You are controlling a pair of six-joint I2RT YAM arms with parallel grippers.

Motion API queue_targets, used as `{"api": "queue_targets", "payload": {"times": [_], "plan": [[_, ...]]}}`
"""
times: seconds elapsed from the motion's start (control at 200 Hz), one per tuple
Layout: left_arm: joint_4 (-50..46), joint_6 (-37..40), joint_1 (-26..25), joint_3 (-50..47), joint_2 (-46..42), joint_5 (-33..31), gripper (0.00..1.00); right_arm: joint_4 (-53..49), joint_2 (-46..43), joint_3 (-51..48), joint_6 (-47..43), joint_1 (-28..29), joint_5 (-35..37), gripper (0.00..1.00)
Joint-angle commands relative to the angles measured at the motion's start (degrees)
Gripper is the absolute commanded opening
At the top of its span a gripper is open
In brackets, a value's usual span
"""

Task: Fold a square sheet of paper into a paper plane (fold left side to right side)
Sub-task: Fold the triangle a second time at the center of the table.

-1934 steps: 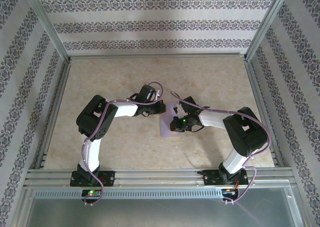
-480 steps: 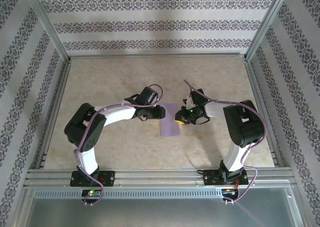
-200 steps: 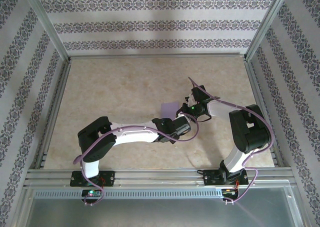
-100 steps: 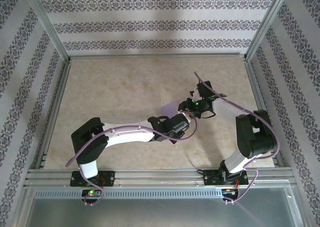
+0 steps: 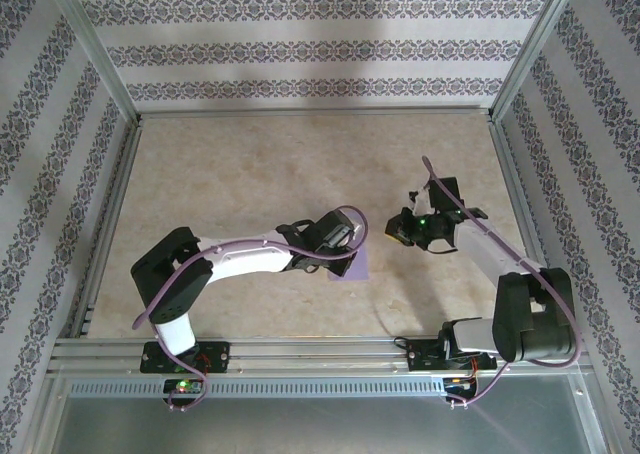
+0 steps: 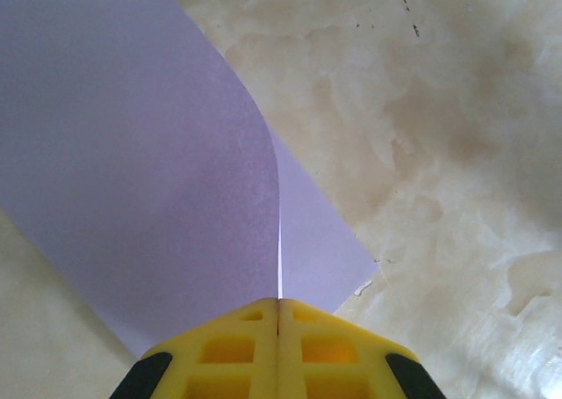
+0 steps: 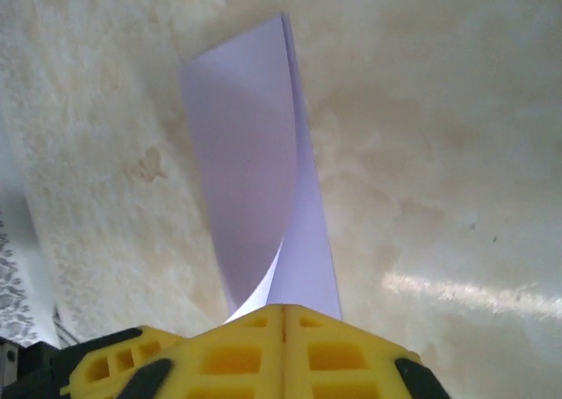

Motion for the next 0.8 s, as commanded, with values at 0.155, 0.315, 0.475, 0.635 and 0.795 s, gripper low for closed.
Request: {"api": "queue_targets", "payload": {"times": [0.155, 0.315, 0.475, 0.635, 0.795], "plan": [[5.91, -5.25, 1.74, -1.31, -0.8, 5.2, 0.0, 4.19, -1.8, -7.88, 2.95, 7.25, -2.12, 0.0], [5.79, -5.81, 2.01, -1.51, -0.47, 5.2, 0.0, 7.88, 0.71, -9.06, 5.49, 13.58, -0.08, 0.0], [5.35, -5.91, 2.27, -1.53, -0.19, 5.27, 0.0, 8.82, 3.7, -8.52, 5.35, 15.49, 2.04, 0.0], [5.17, -6.17, 2.54, -1.87, -0.08, 5.5, 0.0, 8.2, 6.35, -7.14, 4.22, 16.39, 3.44, 0.0], [5.45, -6.52, 2.8, -2.44, -0.09, 5.78, 0.0, 6.72, 8.27, -6.65, 3.59, 16.94, 5.6, 0.0]]}}
